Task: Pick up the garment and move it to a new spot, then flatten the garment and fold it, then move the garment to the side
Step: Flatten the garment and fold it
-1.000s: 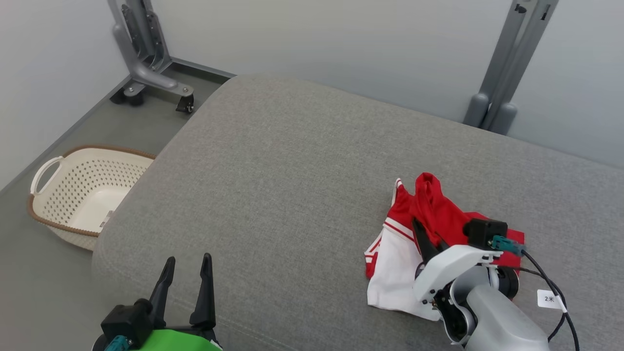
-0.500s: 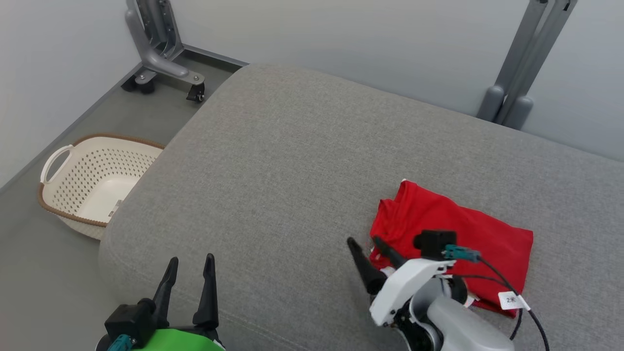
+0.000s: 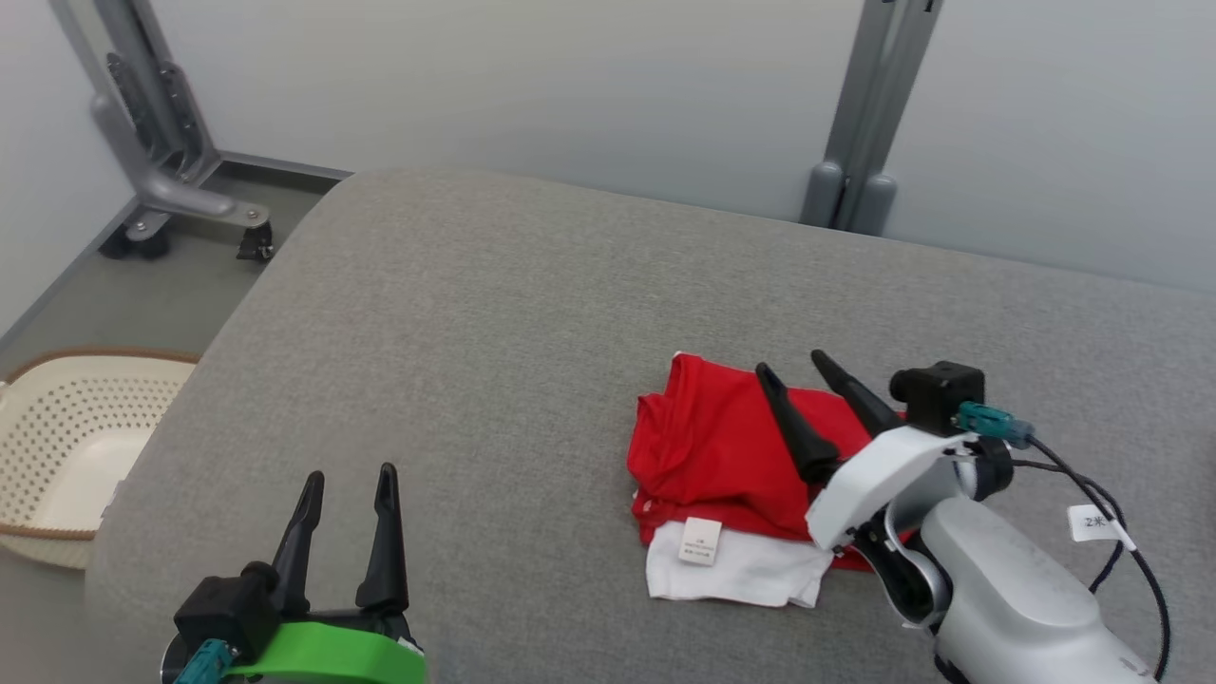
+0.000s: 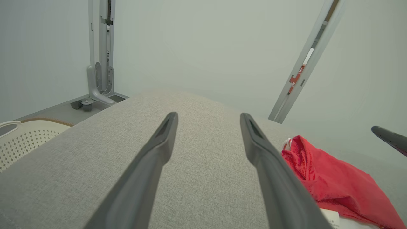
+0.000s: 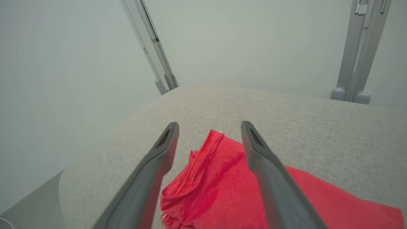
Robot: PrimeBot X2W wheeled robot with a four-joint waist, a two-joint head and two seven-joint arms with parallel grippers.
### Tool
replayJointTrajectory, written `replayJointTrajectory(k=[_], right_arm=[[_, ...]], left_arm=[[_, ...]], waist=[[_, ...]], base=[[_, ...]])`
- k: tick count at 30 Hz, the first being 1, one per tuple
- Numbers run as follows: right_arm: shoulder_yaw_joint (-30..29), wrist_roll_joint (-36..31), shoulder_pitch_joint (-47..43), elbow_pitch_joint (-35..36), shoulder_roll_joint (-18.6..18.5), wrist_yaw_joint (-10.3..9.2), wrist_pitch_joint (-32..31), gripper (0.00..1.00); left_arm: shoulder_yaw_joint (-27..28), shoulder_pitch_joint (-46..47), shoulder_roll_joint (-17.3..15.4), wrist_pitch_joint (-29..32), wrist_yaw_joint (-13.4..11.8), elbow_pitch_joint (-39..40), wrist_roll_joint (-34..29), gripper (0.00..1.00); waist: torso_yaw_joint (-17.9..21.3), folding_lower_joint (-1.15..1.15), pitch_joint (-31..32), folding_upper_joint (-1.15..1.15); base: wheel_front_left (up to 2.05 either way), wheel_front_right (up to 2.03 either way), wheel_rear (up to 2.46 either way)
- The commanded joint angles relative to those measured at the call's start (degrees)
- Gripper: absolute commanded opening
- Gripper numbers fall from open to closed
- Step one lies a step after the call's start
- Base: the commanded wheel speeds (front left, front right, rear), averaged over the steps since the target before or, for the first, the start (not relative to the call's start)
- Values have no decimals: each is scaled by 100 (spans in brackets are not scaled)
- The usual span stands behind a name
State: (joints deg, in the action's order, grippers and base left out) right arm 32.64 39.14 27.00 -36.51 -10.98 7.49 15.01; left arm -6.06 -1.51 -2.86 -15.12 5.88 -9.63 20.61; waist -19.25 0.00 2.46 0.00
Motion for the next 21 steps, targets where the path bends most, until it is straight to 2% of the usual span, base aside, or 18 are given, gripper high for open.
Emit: replayJointTrajectory(k=[1, 6, 11, 16, 21], right_arm=[[-151, -183, -228, 129, -92, 0, 15, 100], [-1008, -1084, -784, 939, -358, 0, 16, 100], [-1972, -1600, -1466, 1707, -227, 0, 17, 100], [-2411, -2025, -1977, 2248, -56, 0, 17, 100], [-2560, -2231, -2235, 2455, 110, 0, 18, 100]], left_arm=[[9, 91, -10, 0, -26, 53, 15, 100], [64, 130, -10, 1, -83, 243, 38, 100], [59, 171, -11, 1, -118, 316, 42, 100], [144, 158, -12, 1, -133, 320, -14, 100], [222, 8, -11, 1, -130, 278, -86, 100]], waist=[[520, 0, 47, 0], [971, 0, 23, 0], [1290, 0, -12, 0], [1529, 0, -25, 0], [1664, 0, -27, 0]], base=[[0, 0, 0], [0, 0, 0], [0, 0, 0], [0, 0, 0], [0, 0, 0]])
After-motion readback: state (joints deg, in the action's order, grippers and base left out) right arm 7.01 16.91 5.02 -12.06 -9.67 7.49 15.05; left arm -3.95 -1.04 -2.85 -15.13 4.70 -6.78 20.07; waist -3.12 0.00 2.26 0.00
